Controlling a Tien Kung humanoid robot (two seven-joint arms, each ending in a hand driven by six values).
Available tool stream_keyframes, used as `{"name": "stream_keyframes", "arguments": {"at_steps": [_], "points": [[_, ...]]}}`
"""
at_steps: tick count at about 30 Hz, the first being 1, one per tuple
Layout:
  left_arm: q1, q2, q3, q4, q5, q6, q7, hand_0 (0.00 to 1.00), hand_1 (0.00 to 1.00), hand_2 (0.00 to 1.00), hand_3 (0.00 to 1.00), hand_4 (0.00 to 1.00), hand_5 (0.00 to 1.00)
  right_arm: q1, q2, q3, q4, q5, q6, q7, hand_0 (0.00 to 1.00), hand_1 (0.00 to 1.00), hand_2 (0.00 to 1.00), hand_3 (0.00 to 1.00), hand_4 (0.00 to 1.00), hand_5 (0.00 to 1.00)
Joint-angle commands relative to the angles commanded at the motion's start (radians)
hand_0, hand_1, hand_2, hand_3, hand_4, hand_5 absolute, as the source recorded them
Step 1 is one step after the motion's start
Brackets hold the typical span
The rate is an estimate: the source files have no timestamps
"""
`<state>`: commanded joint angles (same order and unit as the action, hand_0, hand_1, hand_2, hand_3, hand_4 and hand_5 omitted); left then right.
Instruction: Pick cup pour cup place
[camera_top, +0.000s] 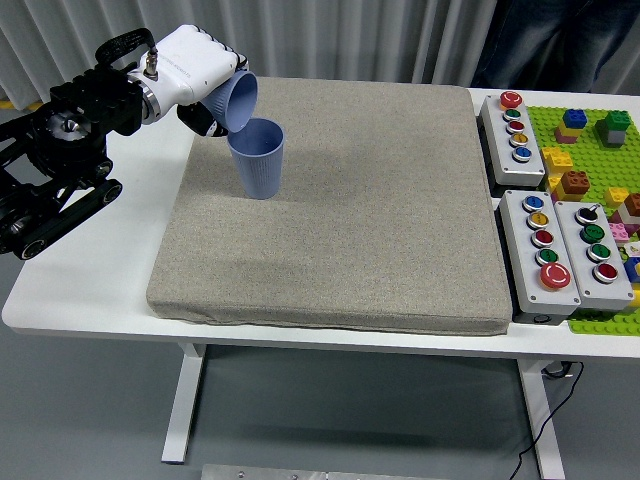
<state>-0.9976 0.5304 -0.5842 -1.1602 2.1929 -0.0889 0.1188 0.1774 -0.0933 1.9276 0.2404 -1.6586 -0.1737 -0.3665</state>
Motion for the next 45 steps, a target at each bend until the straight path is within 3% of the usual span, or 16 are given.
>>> {"name": "stream_keyframes", "arguments": {"at_steps": [2,7,12,17,25,32,37,42,45], "points": [[0.007,0.0,-0.012,0.0,-0.027,0.007,-0.003,0.613,0.549,0.535,0.538,0.837,0.209,0.0,0.001,0.001,0.0,-0.002,0.0,-0.001,0.64,0.6,0.508,0.579,0.002,0.002],[0.041,0.009,-0.059,0.004,-0.195,0.032,-0.023,0.611,0.549,0.533,0.537,0.837,0.212,-0.003,0.003,0.006,0.0,-0.008,0.001,-0.002,0.64,0.6,0.508,0.579,0.002,0.002],[0.101,0.02,-0.135,-0.009,-0.394,0.075,-0.057,0.611,0.549,0.533,0.537,0.837,0.212,-0.009,0.006,0.011,0.001,-0.014,0.002,-0.002,0.64,0.6,0.508,0.579,0.002,0.002],[0.171,0.013,-0.227,-0.032,-0.576,0.102,-0.088,0.611,0.548,0.534,0.537,0.838,0.216,-0.015,0.008,0.015,0.001,-0.02,0.004,-0.004,0.64,0.6,0.508,0.579,0.002,0.002],[0.311,-0.026,-0.401,-0.08,-0.775,0.14,-0.141,0.609,0.545,0.531,0.537,0.84,0.221,-0.022,0.014,0.022,0.002,-0.03,0.006,-0.005,0.64,0.6,0.508,0.579,0.002,0.002],[0.478,-0.094,-0.559,-0.154,-0.909,0.162,-0.188,0.61,0.544,0.534,0.536,0.839,0.221,-0.031,0.018,0.03,0.002,-0.037,0.009,-0.004,0.64,0.6,0.508,0.579,0.002,0.002],[0.565,-0.146,-0.616,-0.179,-0.992,0.168,-0.217,0.61,0.547,0.535,0.536,0.842,0.225,-0.034,0.02,0.035,0.002,-0.044,0.011,-0.004,0.64,0.6,0.508,0.578,0.002,0.002],[0.643,-0.198,-0.642,-0.187,-1.0,0.181,-0.235,0.61,0.547,0.535,0.536,0.842,0.225,-0.036,0.022,0.037,0.002,-0.043,0.011,-0.002,0.64,0.6,0.508,0.578,0.002,0.002],[0.667,-0.216,-0.639,-0.188,-0.985,0.195,-0.239,0.61,0.546,0.535,0.536,0.841,0.229,-0.035,0.022,0.038,0.002,-0.045,0.012,-0.002,0.64,0.6,0.508,0.578,0.002,0.002]]}}
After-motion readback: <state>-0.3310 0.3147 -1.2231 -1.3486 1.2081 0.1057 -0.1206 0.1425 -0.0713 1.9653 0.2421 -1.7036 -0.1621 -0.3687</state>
